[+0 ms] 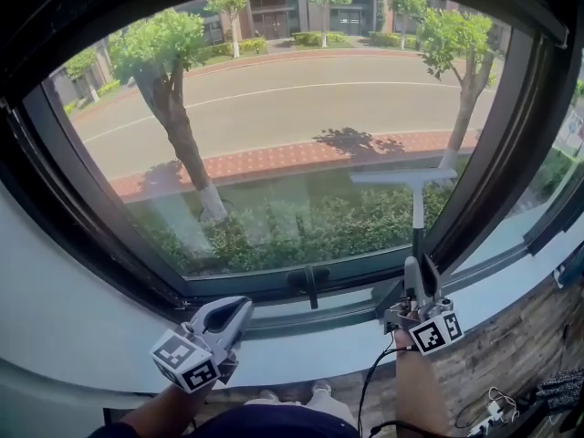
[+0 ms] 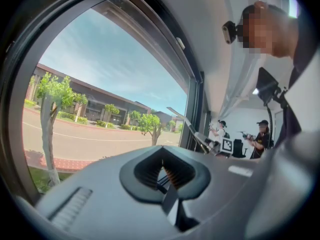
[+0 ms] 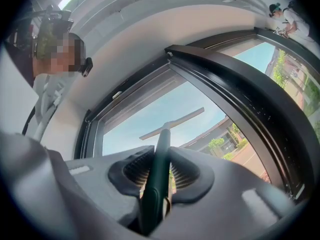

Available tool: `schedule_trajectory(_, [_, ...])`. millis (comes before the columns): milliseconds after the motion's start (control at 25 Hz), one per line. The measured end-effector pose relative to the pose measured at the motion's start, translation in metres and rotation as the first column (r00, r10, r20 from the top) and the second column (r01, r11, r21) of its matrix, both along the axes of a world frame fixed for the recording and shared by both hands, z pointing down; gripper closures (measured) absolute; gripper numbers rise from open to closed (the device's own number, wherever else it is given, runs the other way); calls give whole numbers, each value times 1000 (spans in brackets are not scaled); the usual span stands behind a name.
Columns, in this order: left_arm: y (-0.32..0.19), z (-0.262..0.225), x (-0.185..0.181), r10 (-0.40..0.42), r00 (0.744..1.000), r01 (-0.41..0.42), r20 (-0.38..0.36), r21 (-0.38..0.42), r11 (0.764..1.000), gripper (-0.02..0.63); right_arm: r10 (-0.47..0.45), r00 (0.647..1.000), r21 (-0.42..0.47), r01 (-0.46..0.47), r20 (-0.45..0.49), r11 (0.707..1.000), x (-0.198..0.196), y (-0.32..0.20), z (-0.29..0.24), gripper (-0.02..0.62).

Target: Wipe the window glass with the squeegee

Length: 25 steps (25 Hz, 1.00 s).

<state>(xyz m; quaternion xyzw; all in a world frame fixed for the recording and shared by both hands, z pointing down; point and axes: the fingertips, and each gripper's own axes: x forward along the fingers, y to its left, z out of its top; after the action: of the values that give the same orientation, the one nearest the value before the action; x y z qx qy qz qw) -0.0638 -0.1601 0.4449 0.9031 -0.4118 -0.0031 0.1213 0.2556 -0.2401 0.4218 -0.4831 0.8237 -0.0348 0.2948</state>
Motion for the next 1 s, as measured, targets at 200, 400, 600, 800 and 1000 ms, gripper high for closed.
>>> schedule_trajectory(200, [-1, 7, 7, 7, 1000, -7, 15, -15, 1000, 601, -4, 1000, -38, 4, 1, 999, 2, 3, 26, 492])
schedule_trajectory(400, [-7, 7, 8, -1, 999, 2, 39, -16, 1000, 601, -7, 1000, -73, 8, 3, 997, 4, 7, 50, 492])
schedule_trajectory(600, [-7, 3, 4, -14, 998, 16, 64, -24, 1000, 601, -10, 1000, -124, 11, 12, 992, 1, 16, 73, 492])
schedule_trajectory(800, [-5, 15, 10, -3, 996, 7, 91, -48, 999, 601, -15, 1000, -164, 18, 19, 986, 2, 19, 103, 492])
schedule_trajectory(1000, [-10, 18, 8, -14, 996, 21, 89, -79, 997, 601, -17, 1000, -193, 20, 17, 981, 1, 20, 127, 492])
